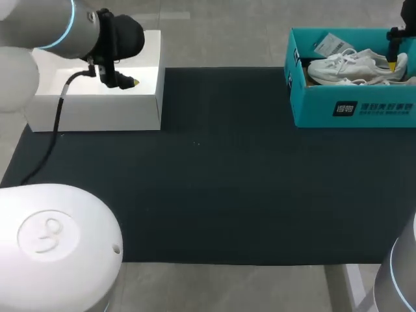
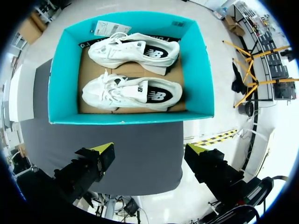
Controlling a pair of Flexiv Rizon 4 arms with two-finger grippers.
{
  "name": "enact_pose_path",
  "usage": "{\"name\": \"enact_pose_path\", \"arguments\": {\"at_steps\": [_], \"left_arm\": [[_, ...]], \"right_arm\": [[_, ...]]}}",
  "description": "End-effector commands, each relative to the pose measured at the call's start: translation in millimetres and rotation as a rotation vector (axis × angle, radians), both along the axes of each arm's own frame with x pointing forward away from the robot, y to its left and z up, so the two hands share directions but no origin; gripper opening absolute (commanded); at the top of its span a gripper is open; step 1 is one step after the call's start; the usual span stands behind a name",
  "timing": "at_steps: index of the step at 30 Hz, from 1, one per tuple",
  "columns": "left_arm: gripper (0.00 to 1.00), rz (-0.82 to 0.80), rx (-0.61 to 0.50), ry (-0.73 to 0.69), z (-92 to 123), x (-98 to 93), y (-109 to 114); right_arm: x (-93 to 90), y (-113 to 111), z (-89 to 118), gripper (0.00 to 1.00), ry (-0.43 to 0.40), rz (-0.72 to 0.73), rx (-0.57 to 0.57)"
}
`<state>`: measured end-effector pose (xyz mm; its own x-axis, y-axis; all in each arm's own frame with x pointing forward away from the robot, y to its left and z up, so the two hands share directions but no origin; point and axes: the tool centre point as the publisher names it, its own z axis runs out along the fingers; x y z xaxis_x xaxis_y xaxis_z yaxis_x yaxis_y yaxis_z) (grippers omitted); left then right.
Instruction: Take the shoe out of the shoebox, open the shoe tongue, remove and reinsert the insole, then place the shoe into the shoebox
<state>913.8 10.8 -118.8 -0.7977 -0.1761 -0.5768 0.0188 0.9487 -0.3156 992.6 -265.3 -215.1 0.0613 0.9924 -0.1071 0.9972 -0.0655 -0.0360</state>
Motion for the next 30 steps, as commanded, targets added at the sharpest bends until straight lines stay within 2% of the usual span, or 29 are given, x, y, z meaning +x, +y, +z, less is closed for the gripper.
{"name": "enact_pose_path", "arguments": {"at_steps": [1, 9, 11, 16, 24, 30], "left_arm": [[1.0, 0.929, 0.043, 0.546, -17, 69.1, -7], [1.0, 1.19, -0.092, 0.641, -25, 89.8, 13], [1.0, 1.256, -0.122, 0.671, -30, 91.8, 18], [1.0, 1.411, -0.199, 0.781, -41, 86.2, 32], [1.0, 1.661, -0.389, 0.912, -56, 77.6, 60], [1.0, 1.812, -0.505, 1.023, -63, 74.3, 72]], "right_arm": [[-5.1, 0, -1, 1.0, -0.141, 0.013, -0.007], [-8.1, 5, -2, 1.0, -0.125, 0.048, 0.002], [-10.2, 6, -2, 1.0, -0.11, 0.052, 0.037], [-19.3, 7, 1, 1.0, -0.086, 0.035, 0.058], [-27.0, 2, 1, 1.0, -0.051, -0.039, 0.068], [-29.7, -2, -3, 1.0, -0.017, -0.052, 0.023]]}}
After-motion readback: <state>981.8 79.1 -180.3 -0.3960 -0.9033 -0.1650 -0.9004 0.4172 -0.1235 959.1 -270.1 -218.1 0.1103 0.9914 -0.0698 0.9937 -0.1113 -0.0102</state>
